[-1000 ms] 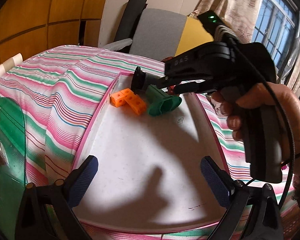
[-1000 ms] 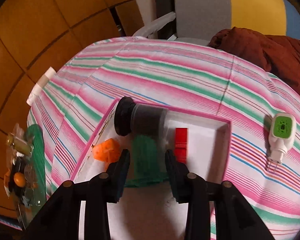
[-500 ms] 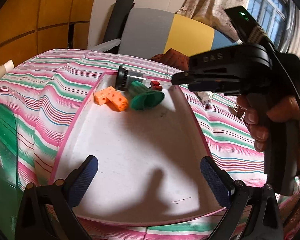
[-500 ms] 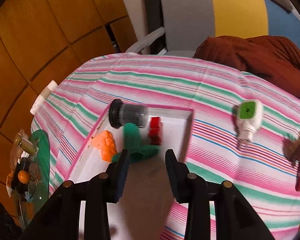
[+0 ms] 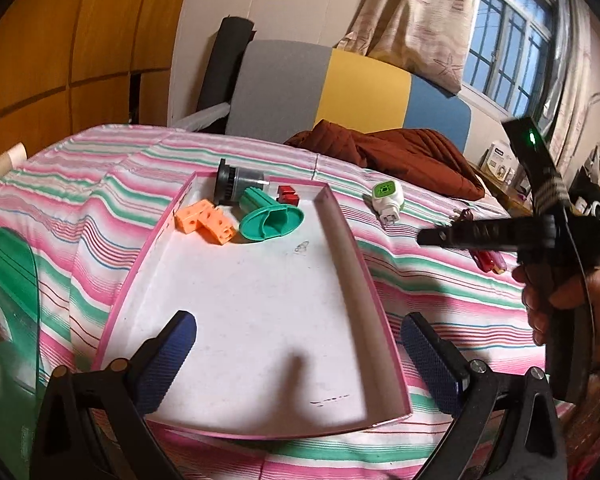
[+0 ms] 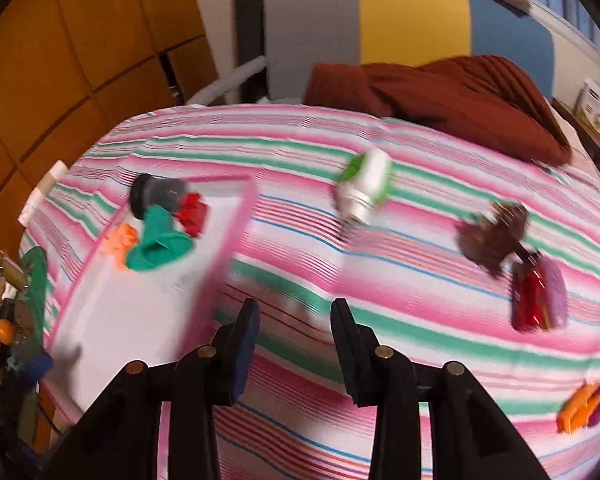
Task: Organize rigid objects
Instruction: 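Move the right gripper to the magenta funnel piece and grasp it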
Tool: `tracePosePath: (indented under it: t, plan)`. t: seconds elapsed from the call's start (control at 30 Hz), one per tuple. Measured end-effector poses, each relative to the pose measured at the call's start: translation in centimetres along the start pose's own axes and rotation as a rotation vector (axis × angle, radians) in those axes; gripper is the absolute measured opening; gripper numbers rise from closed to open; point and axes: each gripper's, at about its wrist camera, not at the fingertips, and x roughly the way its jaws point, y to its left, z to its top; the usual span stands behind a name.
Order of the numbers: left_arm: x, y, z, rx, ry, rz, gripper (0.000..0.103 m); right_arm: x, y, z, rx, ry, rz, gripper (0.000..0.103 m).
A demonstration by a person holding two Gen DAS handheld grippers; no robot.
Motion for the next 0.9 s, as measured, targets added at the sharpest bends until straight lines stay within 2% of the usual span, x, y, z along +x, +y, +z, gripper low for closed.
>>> tracePosePath:
  t: [0.17,0.33,0.47,0.57,0.63,0.67,0.77,0.9]
  plan:
    - [-0.3,-1.3,-0.4,0.043,0.006,-0.014,0.103,0.1,-4.0,-2.4,0.059,0.060,-0.097,0.037]
    - [-0.4,-2.5,-0.8,0.078,0.022,-0.031,0.103,-0.8,-10.0,-4.6,0.187,0.105,-0.224,0.037]
    - [-0.7,-3.9,-0.9,0.120,0.008,-0.042,0.103,-3.2,-14.3,-5.4,0.295,0.086,-0.376,0.037]
    - [-0.8,-4.9,-1.0,0.153,0.006,-0.049,0.103,-5.9,-18.2,-5.9,0.433,0.054,-0.553,0.039]
    - [-0.7,-5.5,-1.2,0.177,0.013,-0.057,0.103,-7.2,-20.4,-6.4,0.534,0.033,-0.602,0.041]
    - [-0.6,-5.8,-1.3,0.189,0.018,-0.062,0.103,-8.0,-22.2,-7.0,0.616,0.023,-0.621,0.041]
    - [-0.5,-6.3,-1.7,0.208,0.030,-0.068,0.103,-8.6,-25.6,-8.5,0.775,0.069,-0.627,0.042]
    - [-0.6,-6.9,-1.8,0.227,0.030,-0.070,0.103,-7.5,-28.4,-9.8,0.876,0.100,-0.519,0.042]
